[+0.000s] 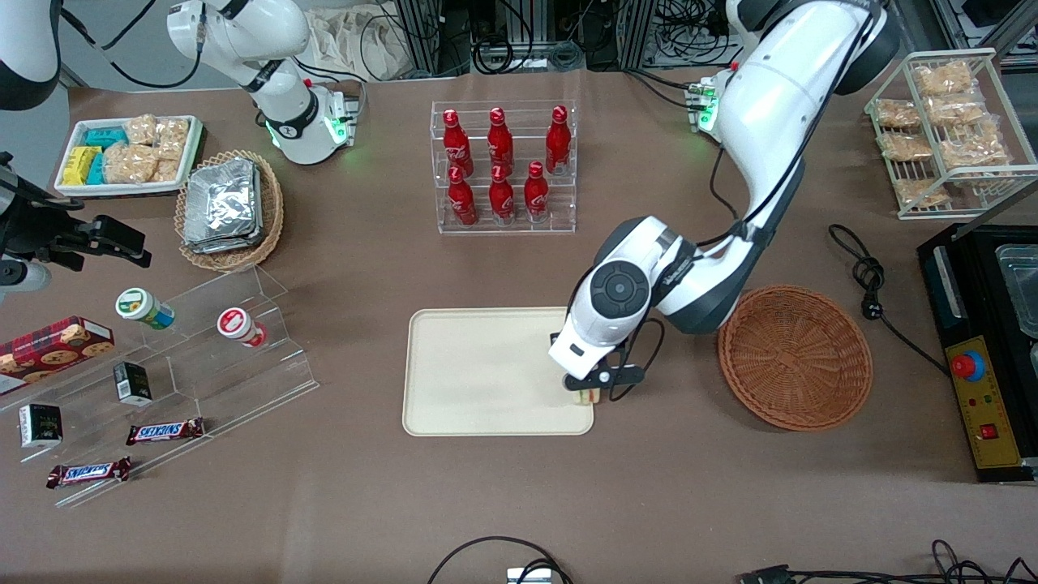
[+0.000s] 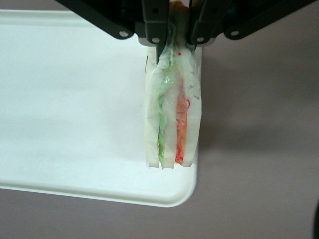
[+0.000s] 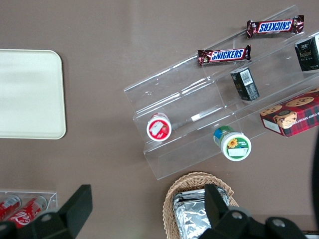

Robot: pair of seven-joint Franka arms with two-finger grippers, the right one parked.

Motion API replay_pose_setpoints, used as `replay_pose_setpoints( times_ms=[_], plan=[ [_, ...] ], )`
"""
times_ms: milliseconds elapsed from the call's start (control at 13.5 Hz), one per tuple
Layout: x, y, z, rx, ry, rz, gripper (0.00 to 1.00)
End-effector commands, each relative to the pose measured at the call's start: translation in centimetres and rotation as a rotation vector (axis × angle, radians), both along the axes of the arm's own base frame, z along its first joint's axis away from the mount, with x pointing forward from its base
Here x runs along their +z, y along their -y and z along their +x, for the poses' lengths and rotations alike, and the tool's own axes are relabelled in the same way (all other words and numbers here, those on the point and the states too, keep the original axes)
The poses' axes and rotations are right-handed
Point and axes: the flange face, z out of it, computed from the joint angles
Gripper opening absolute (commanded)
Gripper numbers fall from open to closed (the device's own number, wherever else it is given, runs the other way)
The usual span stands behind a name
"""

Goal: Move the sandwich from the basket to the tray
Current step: 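Carry the sandwich with the left gripper over the cream tray, then lower the sandwich onto the tray and open the left gripper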

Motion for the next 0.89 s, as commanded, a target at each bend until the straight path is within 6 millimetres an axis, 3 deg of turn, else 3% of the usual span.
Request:
replay_pose_setpoints(
  times_ms=[0, 148, 222, 296, 667, 815],
  plan=[
    [-2.1, 2.3, -0.1, -0.049, 0.015, -0.041, 0.00],
    [-2.4, 2.3, -0.2, -0.057, 0.012, -0.041, 0.01],
    [-2.4, 2.2, -0.1, -0.057, 0.013, -0.040, 0.62],
    [-2.2, 2.0, 0.0, -0.053, 0.014, -0.040, 1.00],
    [-0.1, 1.3, 0.7, -0.023, 0.037, -0.042, 1.00],
    [2.7, -0.8, 1.5, -0.002, 0.067, -0.024, 1.00]
  ],
)
